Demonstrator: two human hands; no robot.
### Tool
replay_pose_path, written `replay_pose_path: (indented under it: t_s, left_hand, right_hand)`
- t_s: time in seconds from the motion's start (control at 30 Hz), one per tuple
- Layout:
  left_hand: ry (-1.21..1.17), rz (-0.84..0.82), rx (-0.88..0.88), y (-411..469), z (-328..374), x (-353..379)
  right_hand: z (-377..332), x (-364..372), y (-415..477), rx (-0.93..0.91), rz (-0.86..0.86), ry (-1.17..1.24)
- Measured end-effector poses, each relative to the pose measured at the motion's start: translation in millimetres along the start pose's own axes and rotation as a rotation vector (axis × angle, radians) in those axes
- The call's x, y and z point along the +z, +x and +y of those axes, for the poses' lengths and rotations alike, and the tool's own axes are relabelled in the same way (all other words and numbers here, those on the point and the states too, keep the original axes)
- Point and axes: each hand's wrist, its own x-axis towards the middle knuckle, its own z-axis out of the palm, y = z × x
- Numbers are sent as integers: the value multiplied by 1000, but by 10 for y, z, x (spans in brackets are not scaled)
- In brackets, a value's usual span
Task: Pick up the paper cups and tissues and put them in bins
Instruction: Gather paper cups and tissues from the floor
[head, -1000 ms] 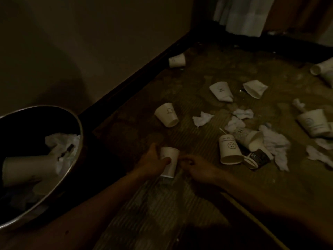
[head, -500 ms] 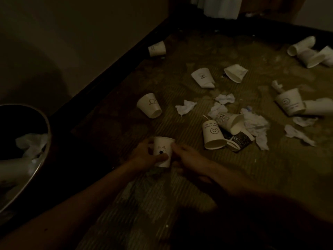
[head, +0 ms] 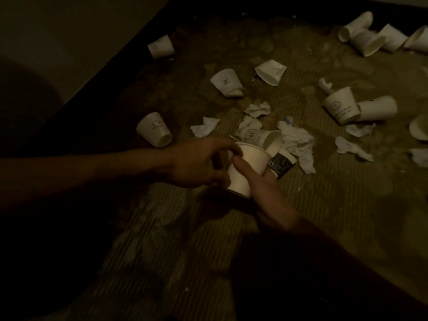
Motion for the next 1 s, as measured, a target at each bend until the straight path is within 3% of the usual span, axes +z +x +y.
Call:
replay_pose_path:
  t_s: [0.27,0.43,0.57,0.7,0.83,1.0]
  left_hand:
    - [227,3,-166,944,-155,87]
    - [54,63,-264,1205,-397,453]
    - [-341,174,-333,1270,-439,651]
    - [-523,312,-422,1307,-387,736]
    - [-494,363,-397,1283,-342,817]
    - [-353,214,-393,1139,-327,661]
  right_hand:
    - [-6,-621,128,38,174,36]
    - [14,-766,198,79,208,54]
    - [26,-829,249,125,200,89]
    - [13,-856,257,139,158,143]
    - [35,-889,253,145,134,255]
    - [40,-956,193,167,132,365]
